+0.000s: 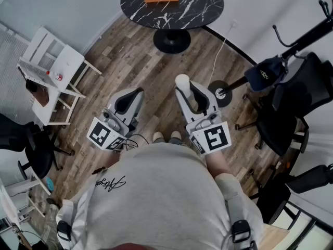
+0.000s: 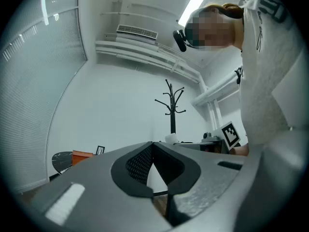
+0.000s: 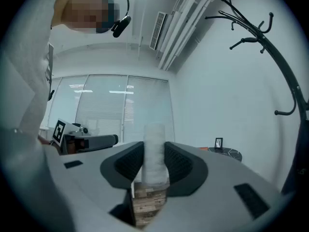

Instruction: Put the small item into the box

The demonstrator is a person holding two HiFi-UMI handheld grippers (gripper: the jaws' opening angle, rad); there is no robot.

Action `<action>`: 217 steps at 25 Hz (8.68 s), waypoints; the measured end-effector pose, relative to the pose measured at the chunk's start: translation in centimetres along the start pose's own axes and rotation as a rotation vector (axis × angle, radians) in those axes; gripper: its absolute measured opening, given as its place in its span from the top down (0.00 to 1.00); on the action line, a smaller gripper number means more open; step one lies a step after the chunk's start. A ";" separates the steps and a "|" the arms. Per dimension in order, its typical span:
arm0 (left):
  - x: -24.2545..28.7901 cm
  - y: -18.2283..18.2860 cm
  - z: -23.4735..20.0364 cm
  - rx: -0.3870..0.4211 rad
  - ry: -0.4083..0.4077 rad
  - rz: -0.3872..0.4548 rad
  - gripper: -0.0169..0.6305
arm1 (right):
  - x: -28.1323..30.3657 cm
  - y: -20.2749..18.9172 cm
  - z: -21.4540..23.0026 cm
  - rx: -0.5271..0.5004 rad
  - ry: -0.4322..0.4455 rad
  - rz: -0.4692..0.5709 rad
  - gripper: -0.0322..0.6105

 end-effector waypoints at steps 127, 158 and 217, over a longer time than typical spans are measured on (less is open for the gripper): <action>16.4 -3.2 -18.7 0.010 0.089 -0.028 0.97 | 19.2 -2.2 18.0 0.095 0.085 0.007 0.74; 19.8 -3.7 -25.0 0.021 0.064 -0.012 0.97 | 24.4 -2.7 21.2 0.081 0.060 0.012 0.74; 28.3 -4.2 -50.3 -0.034 -0.019 -0.021 0.97 | 48.9 -3.6 28.4 0.082 -0.001 -0.022 0.74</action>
Point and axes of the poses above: the fingertips, and each gripper's own axes: x forward along the fingers, z to its right, y out of its top, the point moved 6 cm from there along -x, backward along the fingers, and after that the axes turned 6 degrees about -y, right-handed, at the moved point
